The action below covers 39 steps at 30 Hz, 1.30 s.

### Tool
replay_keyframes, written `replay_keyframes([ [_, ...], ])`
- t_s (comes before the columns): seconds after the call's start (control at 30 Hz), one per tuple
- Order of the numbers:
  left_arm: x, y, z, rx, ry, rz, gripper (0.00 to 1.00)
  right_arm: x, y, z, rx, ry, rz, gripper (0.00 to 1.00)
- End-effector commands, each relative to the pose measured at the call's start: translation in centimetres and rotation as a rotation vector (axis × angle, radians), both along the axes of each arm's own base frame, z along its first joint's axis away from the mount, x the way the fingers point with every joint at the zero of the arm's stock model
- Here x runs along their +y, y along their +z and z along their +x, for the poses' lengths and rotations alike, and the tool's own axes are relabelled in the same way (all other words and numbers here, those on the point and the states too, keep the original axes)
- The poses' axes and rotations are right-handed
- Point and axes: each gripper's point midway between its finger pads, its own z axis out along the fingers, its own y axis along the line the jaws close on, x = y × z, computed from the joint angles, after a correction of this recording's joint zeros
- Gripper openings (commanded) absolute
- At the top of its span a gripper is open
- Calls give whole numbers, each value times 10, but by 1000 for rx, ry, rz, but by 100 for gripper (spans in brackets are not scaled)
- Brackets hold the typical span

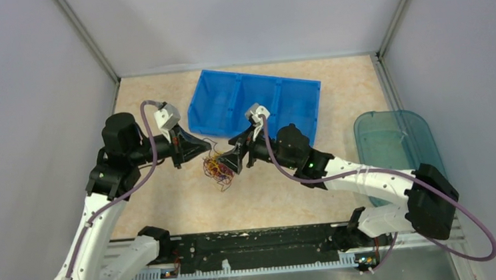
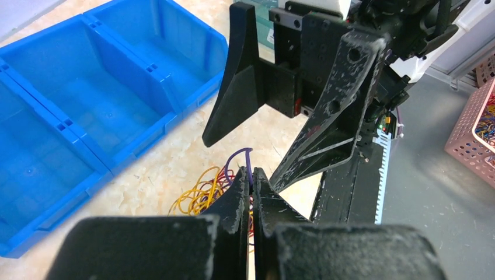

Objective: Untangle the cables

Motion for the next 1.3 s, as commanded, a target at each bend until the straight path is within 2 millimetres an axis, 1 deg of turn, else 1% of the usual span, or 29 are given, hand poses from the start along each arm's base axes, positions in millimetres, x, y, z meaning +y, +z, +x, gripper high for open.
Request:
replay_keyframes([
  [0.0, -2, 23, -4, -57, -20, -32, 1, 12, 27, 0, -48, 13, 74, 78],
  [0.07, -3, 25, -6, -58, -29, -37, 1, 15, 26, 6, -42, -10, 65, 77],
  [0.2, -5, 32, -12, -63, -68, -51, 2, 16, 18, 29, -24, -120, 34, 73],
  [0.37, -7, 37, -20, -61, -108, -66, 2, 26, 18, 39, -26, -143, 40, 71],
  [0.5, -9, 38, -28, -46, -142, -78, 2, 36, 30, 40, -40, -151, 73, 71],
  [0.63, -10, 38, -33, -37, -164, -85, 2, 45, 39, 35, -62, -149, 107, 72],
  [0.73, -10, 39, -34, -41, -174, -88, 2, 51, 36, 28, -60, -135, 115, 72],
  [0.8, -10, 42, -34, -51, -177, -90, 2, 55, 28, 25, -45, -126, 105, 72],
  [0.93, -11, 57, -34, -90, -179, -103, 2, 59, 0, 18, -1, -118, 78, 70],
  [1.13, -11, 88, -34, -178, -185, -121, 2, 53, -35, 14, 54, -130, 63, 68],
  [1.2, -10, 99, -33, -208, -183, -126, 2, 50, -45, 14, 67, -143, 54, 68],
  [1.27, -10, 108, -34, -231, -184, -133, 2, 47, -50, 14, 75, -152, 50, 68],
])
